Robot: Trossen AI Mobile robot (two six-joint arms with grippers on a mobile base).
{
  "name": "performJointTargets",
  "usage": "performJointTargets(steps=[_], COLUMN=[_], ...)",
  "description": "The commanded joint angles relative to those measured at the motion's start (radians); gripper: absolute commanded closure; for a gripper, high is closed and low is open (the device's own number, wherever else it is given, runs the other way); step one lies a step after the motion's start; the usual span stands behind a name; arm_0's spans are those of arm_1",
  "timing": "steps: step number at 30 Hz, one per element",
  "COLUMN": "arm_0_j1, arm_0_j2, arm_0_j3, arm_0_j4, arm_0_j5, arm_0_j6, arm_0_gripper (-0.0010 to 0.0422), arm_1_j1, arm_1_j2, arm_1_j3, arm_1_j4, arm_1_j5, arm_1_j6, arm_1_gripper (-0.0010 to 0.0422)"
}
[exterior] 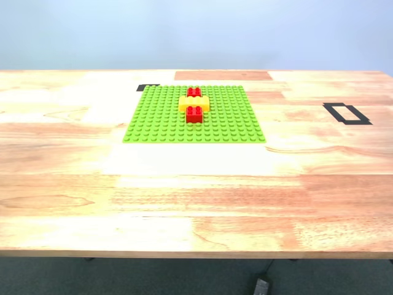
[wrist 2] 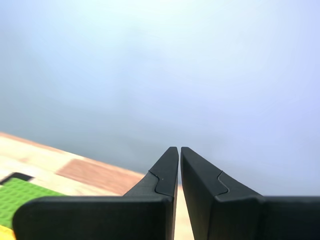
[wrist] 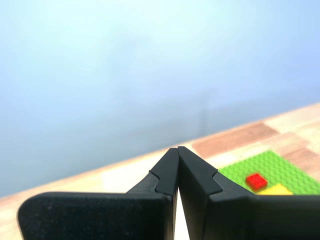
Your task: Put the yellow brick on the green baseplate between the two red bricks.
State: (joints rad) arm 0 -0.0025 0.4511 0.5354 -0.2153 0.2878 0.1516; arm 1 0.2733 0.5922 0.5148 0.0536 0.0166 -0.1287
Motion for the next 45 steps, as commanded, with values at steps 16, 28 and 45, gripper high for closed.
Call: performJointTargets(steps=[16,28,45], arm_0_j1=[0.000,-0.001,0.000], arm_0_j2=[-0.455,-0.447,-0.446], arm_0_j3=[-0.342,-0.422,-0.478], arm_0_j4=[0.025,0.037,0.095], arm_0_j5=[-0.135,-0.210,-0.202], arm_0_j6=[-0.143,-0.144,-0.153], arm_0_gripper=[0.0413,0.0412,0.0413], arm_1_j1=[-0.078,-0.078,-0.078], arm_1_j2=[-0.587,-0.592,-0.571], arm_1_j3=[-0.293,-0.419,-0.493], arm_1_j4=[-0.212,-0.155,-0.040], arm_1_j5=[0.201,0.201,0.196], arm_1_j6=[0.114,0.134,0.121], arm_1_gripper=[0.0412,0.0413,0.0413])
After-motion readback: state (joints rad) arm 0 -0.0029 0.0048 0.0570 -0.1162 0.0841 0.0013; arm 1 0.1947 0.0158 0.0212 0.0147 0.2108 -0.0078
